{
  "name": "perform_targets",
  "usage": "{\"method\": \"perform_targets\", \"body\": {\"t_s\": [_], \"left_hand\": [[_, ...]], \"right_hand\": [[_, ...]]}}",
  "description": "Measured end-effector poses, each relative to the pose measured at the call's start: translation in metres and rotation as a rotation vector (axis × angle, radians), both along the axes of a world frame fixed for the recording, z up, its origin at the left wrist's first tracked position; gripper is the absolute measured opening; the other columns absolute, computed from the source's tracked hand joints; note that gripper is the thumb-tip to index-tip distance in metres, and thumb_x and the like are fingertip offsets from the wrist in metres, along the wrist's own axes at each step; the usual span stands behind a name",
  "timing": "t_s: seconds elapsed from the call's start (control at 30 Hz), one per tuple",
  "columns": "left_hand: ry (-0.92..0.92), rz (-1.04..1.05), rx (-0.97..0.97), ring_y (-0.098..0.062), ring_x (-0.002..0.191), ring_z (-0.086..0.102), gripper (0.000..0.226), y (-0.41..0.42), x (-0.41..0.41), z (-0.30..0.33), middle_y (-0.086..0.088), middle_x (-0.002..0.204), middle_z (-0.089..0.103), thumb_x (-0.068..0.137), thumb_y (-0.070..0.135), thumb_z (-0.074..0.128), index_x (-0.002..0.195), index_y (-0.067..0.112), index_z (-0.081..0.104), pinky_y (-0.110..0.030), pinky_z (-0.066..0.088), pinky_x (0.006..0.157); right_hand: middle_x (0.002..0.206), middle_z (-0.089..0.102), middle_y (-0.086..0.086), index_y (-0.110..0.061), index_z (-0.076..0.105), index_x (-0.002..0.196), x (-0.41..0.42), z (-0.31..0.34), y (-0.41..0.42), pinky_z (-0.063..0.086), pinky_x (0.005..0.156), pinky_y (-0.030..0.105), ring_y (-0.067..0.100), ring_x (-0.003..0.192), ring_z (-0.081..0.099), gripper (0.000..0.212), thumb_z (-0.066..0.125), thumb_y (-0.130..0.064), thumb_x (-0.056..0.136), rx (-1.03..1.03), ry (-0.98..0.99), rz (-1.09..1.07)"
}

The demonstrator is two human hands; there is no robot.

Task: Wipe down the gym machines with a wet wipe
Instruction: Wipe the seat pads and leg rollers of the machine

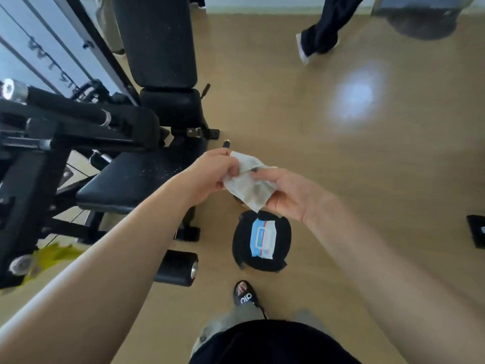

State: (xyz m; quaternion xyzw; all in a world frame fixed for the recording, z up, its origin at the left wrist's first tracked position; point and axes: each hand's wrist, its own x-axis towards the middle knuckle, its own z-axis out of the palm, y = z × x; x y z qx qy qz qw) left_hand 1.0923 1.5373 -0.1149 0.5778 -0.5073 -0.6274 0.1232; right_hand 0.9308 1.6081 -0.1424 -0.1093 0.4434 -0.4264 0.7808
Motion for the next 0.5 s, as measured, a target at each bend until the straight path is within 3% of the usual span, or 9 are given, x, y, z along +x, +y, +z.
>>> {"method": "perform_targets", "body": {"t_s": [0.13, 0.23, 0.37, 0.5], "left_hand": [[0.018, 0.101, -0.012, -0.026, 0.09, 0.056, 0.023, -0.023, -0.007, -0.002, -0.011, 0.096, 0.057, 0.072, 0.004, 0.054, 0.093, 0.012, 0.06, -0.038, 0.052, 0.083], [-0.051, 0.217, -0.053, -0.025, 0.1, 0.064, 0.027, -0.041, -0.007, 0.001, -0.007, 0.111, 0.062, 0.083, 0.007, 0.056, 0.109, 0.014, 0.06, -0.043, 0.059, 0.092], [-0.124, 0.423, -0.122, -0.022, 0.095, 0.069, 0.031, -0.075, -0.008, 0.002, -0.007, 0.109, 0.064, 0.087, 0.009, 0.057, 0.115, 0.022, 0.058, -0.041, 0.063, 0.084], [-0.192, 0.673, -0.172, -0.017, 0.089, 0.072, 0.029, -0.103, -0.015, -0.007, -0.007, 0.106, 0.067, 0.093, 0.014, 0.056, 0.122, 0.02, 0.054, -0.035, 0.063, 0.081]], "right_hand": [[0.132, 0.067, 0.017, -0.001, 0.053, 0.14, -0.009, -0.002, -0.03, 0.053, 0.102, 0.039, 0.026, 0.122, 0.065, 0.04, 0.056, -0.006, 0.1, -0.083, -0.023, 0.079], [0.132, 0.067, 0.017, -0.001, 0.056, 0.138, -0.015, 0.001, -0.061, 0.052, 0.106, 0.041, 0.027, 0.123, 0.065, 0.038, 0.055, -0.007, 0.1, -0.104, -0.003, 0.145], [0.135, 0.065, 0.015, -0.005, 0.055, 0.14, -0.025, -0.006, -0.117, 0.048, 0.11, 0.043, 0.027, 0.127, 0.062, 0.038, 0.051, -0.008, 0.102, -0.12, 0.014, 0.274], [0.124, 0.071, 0.013, -0.008, 0.06, 0.133, -0.041, -0.013, -0.176, 0.057, 0.096, 0.036, 0.023, 0.113, 0.069, 0.031, 0.052, -0.007, 0.103, -0.077, 0.037, 0.338]]}}
